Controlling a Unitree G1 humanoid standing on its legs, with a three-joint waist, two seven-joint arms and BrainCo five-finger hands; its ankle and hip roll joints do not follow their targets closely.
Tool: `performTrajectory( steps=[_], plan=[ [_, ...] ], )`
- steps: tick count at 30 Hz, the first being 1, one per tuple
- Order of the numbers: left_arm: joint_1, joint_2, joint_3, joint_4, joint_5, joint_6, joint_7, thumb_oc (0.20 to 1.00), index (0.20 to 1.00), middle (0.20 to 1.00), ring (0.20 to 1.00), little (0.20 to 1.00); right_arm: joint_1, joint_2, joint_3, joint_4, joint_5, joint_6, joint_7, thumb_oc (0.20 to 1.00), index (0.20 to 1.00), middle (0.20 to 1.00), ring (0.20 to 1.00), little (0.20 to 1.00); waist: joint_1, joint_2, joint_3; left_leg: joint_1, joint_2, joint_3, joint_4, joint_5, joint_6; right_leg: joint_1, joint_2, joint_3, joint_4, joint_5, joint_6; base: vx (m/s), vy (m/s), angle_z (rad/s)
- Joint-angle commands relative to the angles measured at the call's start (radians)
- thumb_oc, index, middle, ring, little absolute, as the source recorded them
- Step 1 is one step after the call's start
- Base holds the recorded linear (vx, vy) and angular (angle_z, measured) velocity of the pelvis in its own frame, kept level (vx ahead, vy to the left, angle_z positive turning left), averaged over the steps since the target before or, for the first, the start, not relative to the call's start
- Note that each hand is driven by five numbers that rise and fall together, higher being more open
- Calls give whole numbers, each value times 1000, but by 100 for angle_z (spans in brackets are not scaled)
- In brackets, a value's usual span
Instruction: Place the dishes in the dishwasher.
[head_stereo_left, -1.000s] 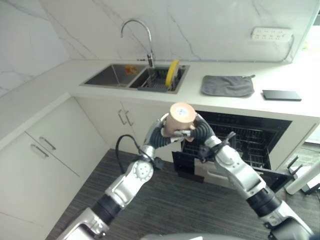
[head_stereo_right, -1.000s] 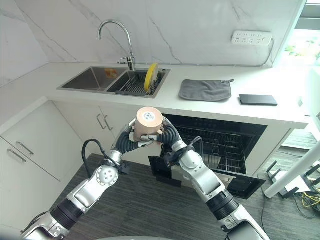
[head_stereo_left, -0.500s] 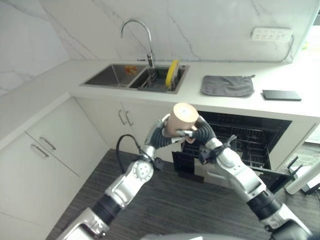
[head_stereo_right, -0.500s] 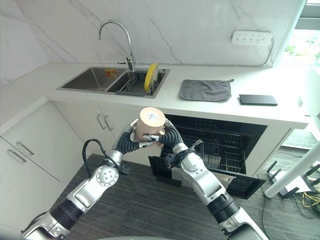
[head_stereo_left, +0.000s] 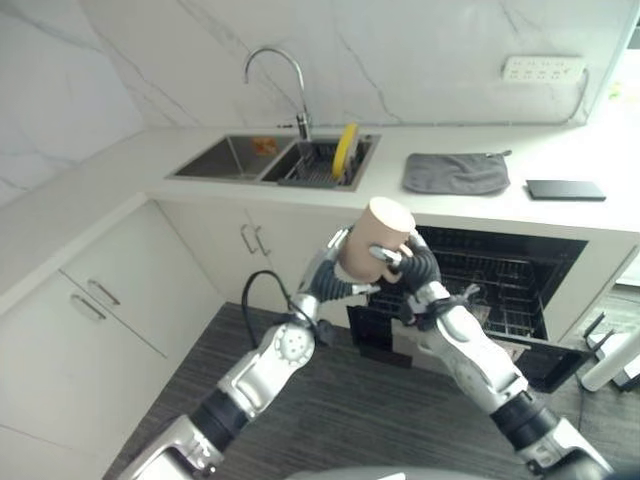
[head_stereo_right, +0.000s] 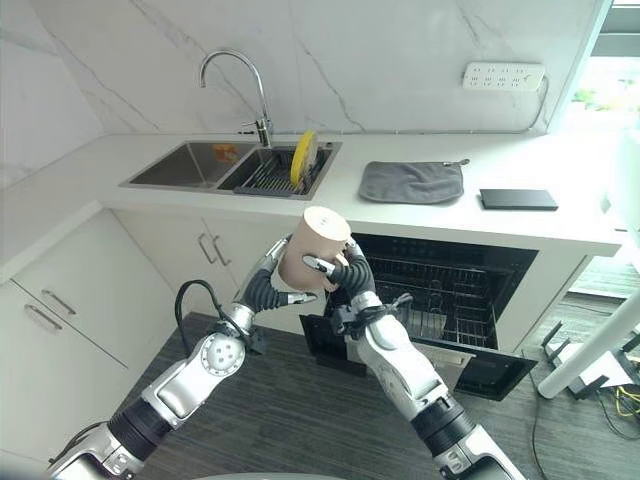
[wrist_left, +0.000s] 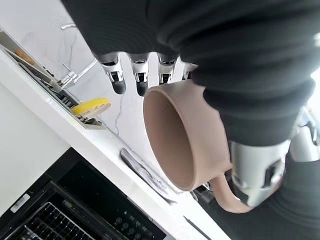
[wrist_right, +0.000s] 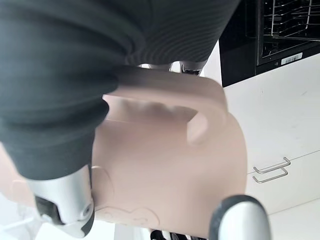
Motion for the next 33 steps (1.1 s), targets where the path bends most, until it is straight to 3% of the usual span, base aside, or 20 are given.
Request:
performTrajectory(
  steps=[1,5,7,13,21,26,28,31,33],
  plan=[
    [-35,29,-44,27,54,-51,4,1000,1000,1000,1000,1000,-92,83,-116,-70,58,-163,-17,200,200,200,200,200,1,-56,-8,50,-12,46,78,-136,18,-72,-11,101,48,1,-45,-26,-33,19],
    [1,43,-10,28,67,-62,13,1000,1000,1000,1000,1000,-37,67,-163,-83,110,-198,-2,200,200,200,200,200,-6,-53,-6,50,-9,51,72,-133,19,-77,-9,99,48,3,-45,-29,-41,5],
    [44,61,29,32,64,-82,30,1000,1000,1000,1000,1000,13,58,-205,-89,129,-256,14,200,200,200,200,200,-11,-52,-3,48,-4,57,70,-130,16,-83,-8,97,46,8,-42,-38,-88,1],
    [102,81,90,48,49,-131,55,1000,1000,1000,1000,1000,53,51,-284,-94,186,-297,35,200,200,200,200,200,-25,-56,1,44,13,71,75,-126,7,-95,2,98,39,17,-45,-18,-89,1],
    [189,91,193,109,-12,-106,140,1000,1000,1000,1000,1000,105,51,-352,-95,332,-263,149,200,200,200,200,200,-46,-70,10,15,59,98,150,-124,-31,-123,36,115,29,29,-68,1,-149,-3],
    [243,82,248,163,-46,-129,217,1000,1000,1000,1000,1000,90,47,-332,-74,376,-200,214,200,200,200,200,200,-38,-85,29,-70,97,101,386,-143,-53,-142,44,140,37,27,-106,47,-116,-23],
    [276,82,283,164,-61,-151,218,1000,1000,1000,1000,1000,93,47,-320,-82,375,-170,232,200,200,200,200,200,-37,-76,38,-134,114,104,468,-95,-57,-155,53,143,52,17,-125,92,11,-33],
    [308,77,311,150,-56,-178,193,1000,1000,1000,1000,1000,111,61,-302,-94,372,-148,244,200,200,200,200,200,-37,-49,43,-147,92,127,372,-69,-40,-152,66,129,54,7,-121,144,193,-12],
    [336,75,320,126,-47,-212,167,1000,1000,1000,1000,1000,134,76,-285,-101,357,-140,261,200,200,200,200,200,-33,-24,46,-147,78,143,201,0,-51,-137,74,116,45,-2,-106,209,387,9]
  ],
)
